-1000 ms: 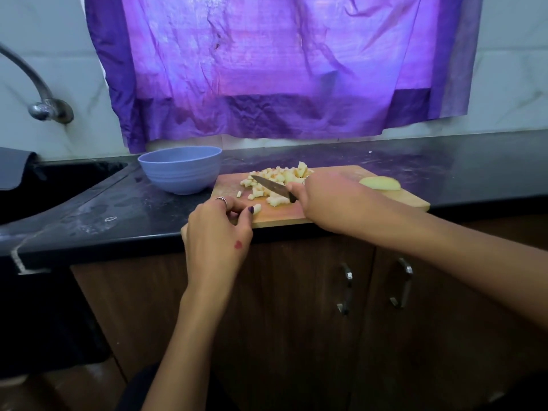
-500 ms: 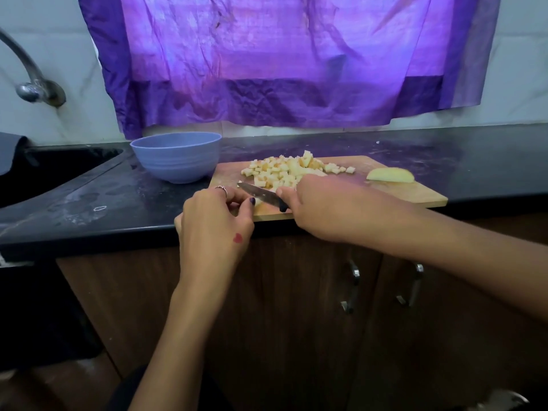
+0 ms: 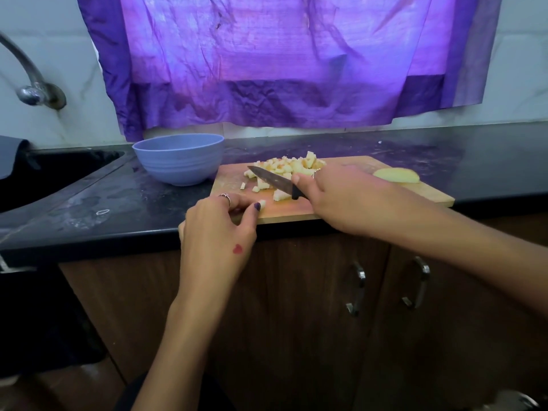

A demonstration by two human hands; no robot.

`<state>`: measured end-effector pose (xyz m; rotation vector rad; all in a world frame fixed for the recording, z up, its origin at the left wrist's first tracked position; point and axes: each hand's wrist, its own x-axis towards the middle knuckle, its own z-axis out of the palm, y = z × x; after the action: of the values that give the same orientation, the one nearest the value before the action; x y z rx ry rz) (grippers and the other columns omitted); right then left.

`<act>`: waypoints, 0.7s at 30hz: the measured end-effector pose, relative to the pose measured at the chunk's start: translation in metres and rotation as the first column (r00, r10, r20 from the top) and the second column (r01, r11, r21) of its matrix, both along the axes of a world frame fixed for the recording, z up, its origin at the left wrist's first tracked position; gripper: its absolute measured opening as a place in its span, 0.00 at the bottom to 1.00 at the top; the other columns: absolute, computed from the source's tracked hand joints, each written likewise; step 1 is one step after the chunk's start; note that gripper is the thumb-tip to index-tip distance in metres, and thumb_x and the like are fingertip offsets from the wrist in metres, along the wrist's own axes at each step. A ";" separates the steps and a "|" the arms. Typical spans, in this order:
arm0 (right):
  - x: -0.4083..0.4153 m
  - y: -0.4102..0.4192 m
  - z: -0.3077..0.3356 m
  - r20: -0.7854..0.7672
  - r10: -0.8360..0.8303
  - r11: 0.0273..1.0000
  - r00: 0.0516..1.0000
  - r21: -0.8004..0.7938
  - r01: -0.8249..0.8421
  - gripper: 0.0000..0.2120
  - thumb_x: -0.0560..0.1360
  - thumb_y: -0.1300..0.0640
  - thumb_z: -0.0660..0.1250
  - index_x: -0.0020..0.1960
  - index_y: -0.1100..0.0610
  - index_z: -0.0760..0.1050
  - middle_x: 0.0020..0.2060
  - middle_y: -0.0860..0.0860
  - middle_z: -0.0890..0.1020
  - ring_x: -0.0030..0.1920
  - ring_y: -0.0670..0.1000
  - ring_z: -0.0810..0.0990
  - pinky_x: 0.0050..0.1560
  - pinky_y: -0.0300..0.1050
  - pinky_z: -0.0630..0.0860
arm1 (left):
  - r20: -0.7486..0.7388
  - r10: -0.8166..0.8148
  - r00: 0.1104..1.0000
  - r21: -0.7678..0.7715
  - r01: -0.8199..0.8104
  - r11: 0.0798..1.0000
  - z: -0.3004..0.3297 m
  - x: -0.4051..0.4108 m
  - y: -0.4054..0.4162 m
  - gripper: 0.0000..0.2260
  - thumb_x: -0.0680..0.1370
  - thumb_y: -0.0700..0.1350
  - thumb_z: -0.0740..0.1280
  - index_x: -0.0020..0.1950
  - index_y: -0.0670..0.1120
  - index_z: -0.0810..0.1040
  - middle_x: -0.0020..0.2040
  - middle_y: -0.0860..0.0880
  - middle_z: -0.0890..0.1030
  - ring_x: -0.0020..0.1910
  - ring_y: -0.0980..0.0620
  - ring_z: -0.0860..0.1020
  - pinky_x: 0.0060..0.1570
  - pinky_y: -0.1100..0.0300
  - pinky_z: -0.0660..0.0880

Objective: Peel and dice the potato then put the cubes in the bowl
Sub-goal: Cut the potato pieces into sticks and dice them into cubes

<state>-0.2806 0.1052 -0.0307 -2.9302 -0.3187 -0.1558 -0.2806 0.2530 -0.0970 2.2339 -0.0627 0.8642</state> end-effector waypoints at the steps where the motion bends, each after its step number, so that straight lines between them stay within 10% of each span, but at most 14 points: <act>1: -0.006 0.000 0.001 -0.006 0.019 1.000 1.000 0.018 -0.018 0.16 0.83 0.52 0.50 0.40 0.50 0.68 0.35 0.53 0.71 0.36 0.53 0.73 0.37 0.46 0.70 | 0.003 -0.002 1.000 0.006 0.002 1.000 0.000 0.000 0.001 0.08 0.77 0.49 0.68 0.53 0.49 0.84 0.42 0.57 0.78 0.50 0.54 0.78 0.58 0.48 0.74; 5: -0.021 0.006 0.007 -0.052 0.065 0.997 0.997 0.035 -0.064 0.21 0.84 0.49 0.49 0.33 0.50 0.59 0.31 0.52 0.69 0.29 0.48 0.67 0.29 0.41 0.65 | 0.010 0.007 1.000 -0.029 -0.006 1.000 0.002 0.000 0.003 0.06 0.76 0.47 0.71 0.50 0.47 0.84 0.36 0.62 0.74 0.39 0.64 0.74 0.38 0.79 0.68; 18: -0.022 0.018 0.005 -0.064 0.051 0.992 0.997 -0.114 -0.058 0.17 0.84 0.56 0.53 0.36 0.49 0.59 0.34 0.49 0.67 0.32 0.46 0.66 0.28 0.38 0.58 | -0.015 0.038 0.999 -0.030 -0.039 0.999 0.002 0.004 0.000 0.06 0.76 0.44 0.70 0.51 0.46 0.84 0.35 0.59 0.74 0.35 0.64 0.72 0.34 0.80 0.66; 21: -0.018 0.020 0.005 -0.043 0.070 0.978 0.997 -0.195 -0.077 0.11 0.83 0.57 0.53 0.62 0.49 0.69 0.34 0.49 0.63 0.31 0.46 0.62 0.27 0.37 0.57 | -0.014 0.046 0.999 -0.023 -0.046 0.999 0.003 0.004 0.000 0.06 0.77 0.44 0.70 0.50 0.45 0.84 0.38 0.53 0.78 0.34 0.64 0.71 0.35 0.76 0.67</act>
<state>-0.2985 0.1247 -0.0261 -3.1058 -0.4613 -0.0639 -0.2769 0.2529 -0.0943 2.2267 0.0052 0.8705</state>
